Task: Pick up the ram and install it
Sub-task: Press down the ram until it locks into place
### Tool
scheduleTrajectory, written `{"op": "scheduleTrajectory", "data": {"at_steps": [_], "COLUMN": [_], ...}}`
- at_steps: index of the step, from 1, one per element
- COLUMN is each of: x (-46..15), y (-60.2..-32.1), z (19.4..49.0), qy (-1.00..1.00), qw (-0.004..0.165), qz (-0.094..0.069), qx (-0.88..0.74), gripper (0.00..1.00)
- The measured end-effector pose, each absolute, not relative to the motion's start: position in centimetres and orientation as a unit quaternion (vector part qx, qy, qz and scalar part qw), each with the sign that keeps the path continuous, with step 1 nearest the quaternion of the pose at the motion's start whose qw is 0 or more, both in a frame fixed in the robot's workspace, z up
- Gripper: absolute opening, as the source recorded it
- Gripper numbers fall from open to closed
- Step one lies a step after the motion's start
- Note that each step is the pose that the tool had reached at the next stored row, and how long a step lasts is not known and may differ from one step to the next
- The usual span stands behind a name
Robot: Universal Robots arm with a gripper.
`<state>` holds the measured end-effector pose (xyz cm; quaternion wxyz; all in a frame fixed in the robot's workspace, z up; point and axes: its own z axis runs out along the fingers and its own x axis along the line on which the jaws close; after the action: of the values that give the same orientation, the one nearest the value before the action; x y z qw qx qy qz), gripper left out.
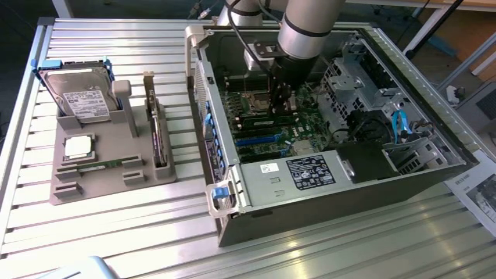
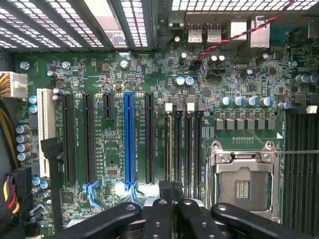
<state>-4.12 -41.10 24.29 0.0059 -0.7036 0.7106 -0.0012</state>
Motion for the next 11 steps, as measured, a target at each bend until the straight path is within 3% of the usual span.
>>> {"op": "scheduleTrajectory", "data": {"at_steps": [11], "x": [-4.12], "y": [-41.1], "z": [23.78], "qy": [0.711], "qw": [0.006], "qz": [-0.001], "qx": [-0.704], "gripper": [0.1]}}
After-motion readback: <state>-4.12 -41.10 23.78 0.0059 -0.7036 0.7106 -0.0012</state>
